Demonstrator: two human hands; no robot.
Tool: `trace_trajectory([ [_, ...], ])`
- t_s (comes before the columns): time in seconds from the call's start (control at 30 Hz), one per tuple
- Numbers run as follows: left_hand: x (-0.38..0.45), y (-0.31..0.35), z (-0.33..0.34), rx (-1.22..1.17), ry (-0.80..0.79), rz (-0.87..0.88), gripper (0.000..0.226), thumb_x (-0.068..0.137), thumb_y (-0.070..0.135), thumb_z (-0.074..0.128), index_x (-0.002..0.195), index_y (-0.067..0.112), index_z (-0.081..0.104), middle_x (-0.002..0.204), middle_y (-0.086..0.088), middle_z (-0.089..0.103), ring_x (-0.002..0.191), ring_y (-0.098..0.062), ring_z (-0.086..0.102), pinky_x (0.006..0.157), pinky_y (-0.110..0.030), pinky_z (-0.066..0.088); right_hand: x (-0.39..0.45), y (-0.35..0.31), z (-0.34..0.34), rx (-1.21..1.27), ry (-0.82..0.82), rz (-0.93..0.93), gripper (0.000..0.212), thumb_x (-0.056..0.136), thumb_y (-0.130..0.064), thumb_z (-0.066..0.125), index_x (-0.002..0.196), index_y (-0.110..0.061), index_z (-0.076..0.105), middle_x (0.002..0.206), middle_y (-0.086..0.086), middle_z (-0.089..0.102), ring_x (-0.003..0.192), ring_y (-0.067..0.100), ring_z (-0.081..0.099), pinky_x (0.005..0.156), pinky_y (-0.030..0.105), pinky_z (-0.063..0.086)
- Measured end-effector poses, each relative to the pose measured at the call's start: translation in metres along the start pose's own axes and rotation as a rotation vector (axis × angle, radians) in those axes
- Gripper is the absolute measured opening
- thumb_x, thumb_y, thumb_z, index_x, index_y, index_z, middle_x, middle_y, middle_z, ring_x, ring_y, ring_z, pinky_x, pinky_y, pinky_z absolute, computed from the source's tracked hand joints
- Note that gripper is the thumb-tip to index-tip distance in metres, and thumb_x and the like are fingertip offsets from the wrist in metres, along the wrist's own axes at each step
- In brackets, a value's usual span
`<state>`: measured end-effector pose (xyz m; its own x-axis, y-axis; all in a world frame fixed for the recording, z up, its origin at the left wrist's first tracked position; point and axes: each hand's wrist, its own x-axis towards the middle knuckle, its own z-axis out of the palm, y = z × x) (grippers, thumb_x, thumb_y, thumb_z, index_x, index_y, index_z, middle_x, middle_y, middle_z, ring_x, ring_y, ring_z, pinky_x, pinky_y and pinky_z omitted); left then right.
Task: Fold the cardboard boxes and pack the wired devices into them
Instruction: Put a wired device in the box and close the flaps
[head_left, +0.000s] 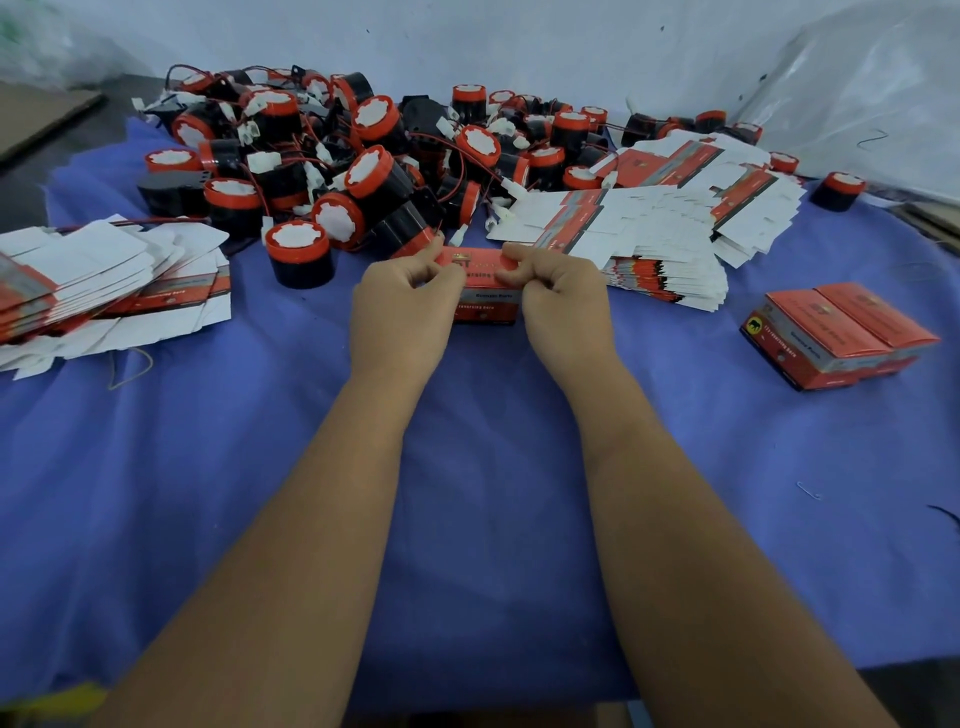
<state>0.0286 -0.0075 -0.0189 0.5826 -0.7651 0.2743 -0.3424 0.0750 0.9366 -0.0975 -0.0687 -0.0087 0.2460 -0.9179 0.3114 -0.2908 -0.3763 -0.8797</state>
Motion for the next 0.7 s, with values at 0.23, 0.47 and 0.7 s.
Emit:
trace_trajectory([
  [0.23, -0.007, 0.01, -0.002, -0.161, -0.006, 0.027, 0.024, 0.092, 0.02, 0.053, 0.086, 0.025, 0.076, 0.1, 0.009, 0.075, 0.082, -0.011, 0.069, 0.072, -0.032, 0.058, -0.01, -0.011, 0.002, -0.638, 0.301, -0.387, 0.009, 0.077, -0.017, 0.052, 0.07, -0.011, 0.051, 0.079, 0.004, 0.06, 0.079, 0.024, 0.047, 0.082, 0.034, 0.033],
  [0.47, 0.005, 0.011, -0.001, -0.291, -0.055, -0.206, 0.027, 0.098, 0.02, 0.045, 0.095, 0.016, 0.071, 0.086, 0.002, 0.075, 0.082, -0.016, 0.072, 0.07, -0.027, 0.058, -0.018, -0.03, 0.008, -0.838, 0.213, -0.542, 0.02, 0.084, -0.028, 0.055, 0.087, -0.013, 0.067, 0.088, 0.005, 0.062, 0.088, 0.028, 0.054, 0.08, 0.038, 0.037],
  [0.7, 0.01, 0.007, 0.005, -0.236, -0.077, -0.261, 0.025, 0.097, 0.022, 0.051, 0.084, 0.018, 0.071, 0.076, 0.004, 0.074, 0.077, -0.013, 0.069, 0.073, -0.028, 0.054, -0.007, -0.031, -0.008, -1.106, -0.011, -0.16, 0.003, 0.08, -0.019, 0.054, 0.082, -0.022, 0.053, 0.09, 0.001, 0.052, 0.11, 0.028, 0.041, 0.085, 0.04, 0.029],
])
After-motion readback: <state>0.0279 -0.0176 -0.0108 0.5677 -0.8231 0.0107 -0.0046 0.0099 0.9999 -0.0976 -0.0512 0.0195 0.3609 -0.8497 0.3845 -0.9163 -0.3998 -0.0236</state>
